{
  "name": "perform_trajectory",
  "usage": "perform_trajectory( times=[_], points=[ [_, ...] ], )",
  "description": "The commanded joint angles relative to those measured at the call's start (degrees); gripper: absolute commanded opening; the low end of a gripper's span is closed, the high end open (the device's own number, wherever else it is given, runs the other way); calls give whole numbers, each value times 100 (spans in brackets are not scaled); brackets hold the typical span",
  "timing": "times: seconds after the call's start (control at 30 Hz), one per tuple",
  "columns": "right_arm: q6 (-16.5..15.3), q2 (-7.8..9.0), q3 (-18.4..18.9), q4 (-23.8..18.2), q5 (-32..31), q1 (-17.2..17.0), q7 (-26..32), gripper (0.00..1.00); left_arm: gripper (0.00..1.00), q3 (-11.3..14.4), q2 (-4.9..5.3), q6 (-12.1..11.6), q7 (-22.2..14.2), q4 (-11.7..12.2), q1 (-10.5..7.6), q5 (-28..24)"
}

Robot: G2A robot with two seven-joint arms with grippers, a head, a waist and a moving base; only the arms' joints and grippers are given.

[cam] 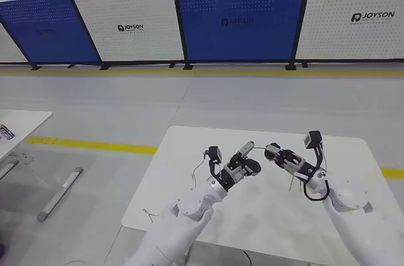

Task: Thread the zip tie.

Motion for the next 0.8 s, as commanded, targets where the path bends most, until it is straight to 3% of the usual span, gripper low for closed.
perform_trajectory(
  times=[0.0,0.07,0.47,0.7,0.77],
  points=[
    [-23,9,53,-61,-4,-67,31,0,100,63,-39,-220,294,135,-118,184],
    [-10,19,110,-128,-35,-137,39,0,100,151,-79,-422,517,336,-252,311],
    [2,22,132,-148,-50,-161,34,0,100,151,-79,-422,517,336,-252,311],
    [19,-6,177,-342,-87,-264,-228,0,100,166,-81,-296,337,264,-138,33],
    [75,-23,132,-334,-125,-247,-174,0,100,129,-86,-339,444,308,-156,38]
  ],
)
